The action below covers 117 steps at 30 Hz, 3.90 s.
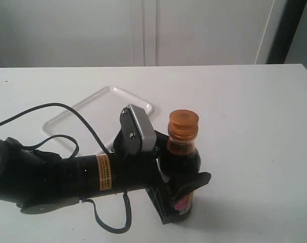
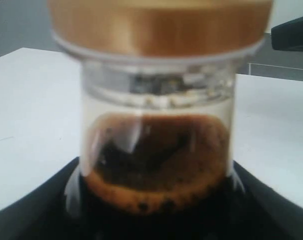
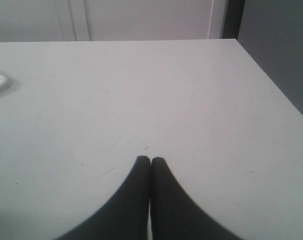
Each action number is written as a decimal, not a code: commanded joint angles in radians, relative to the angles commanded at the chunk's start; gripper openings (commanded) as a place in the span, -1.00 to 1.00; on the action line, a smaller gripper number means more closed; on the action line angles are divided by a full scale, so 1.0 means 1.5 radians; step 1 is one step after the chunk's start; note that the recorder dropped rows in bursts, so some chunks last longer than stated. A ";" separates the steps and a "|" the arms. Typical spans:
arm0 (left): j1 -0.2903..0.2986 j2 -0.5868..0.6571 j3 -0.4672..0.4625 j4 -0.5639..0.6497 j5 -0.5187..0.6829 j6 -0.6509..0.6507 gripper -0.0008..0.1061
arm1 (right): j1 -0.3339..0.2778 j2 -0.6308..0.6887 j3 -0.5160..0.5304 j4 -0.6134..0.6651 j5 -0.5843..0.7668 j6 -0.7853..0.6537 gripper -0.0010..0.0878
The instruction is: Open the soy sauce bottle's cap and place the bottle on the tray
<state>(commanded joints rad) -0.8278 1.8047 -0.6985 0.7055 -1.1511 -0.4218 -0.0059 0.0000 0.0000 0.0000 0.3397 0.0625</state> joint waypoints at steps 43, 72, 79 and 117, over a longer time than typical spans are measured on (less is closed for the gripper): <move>0.000 0.000 0.000 0.030 -0.034 -0.003 -0.99 | 0.000 0.408 -0.279 -0.614 -0.285 0.535 -0.98; 0.000 0.000 0.000 0.029 -0.034 -0.007 -0.99 | 0.000 0.493 -0.325 0.453 0.195 -0.555 -0.98; 0.000 0.000 0.000 0.033 -0.034 -0.007 -0.99 | 0.000 0.508 -0.342 0.728 0.361 -0.764 -0.98; 0.000 0.000 0.000 0.038 -0.034 0.000 -0.99 | 0.094 0.706 -0.342 0.995 0.482 -0.846 -0.98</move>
<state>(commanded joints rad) -0.8278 1.8047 -0.6985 0.7628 -1.2025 -0.4221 0.1343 1.0593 -0.5126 1.4921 1.0632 -1.2063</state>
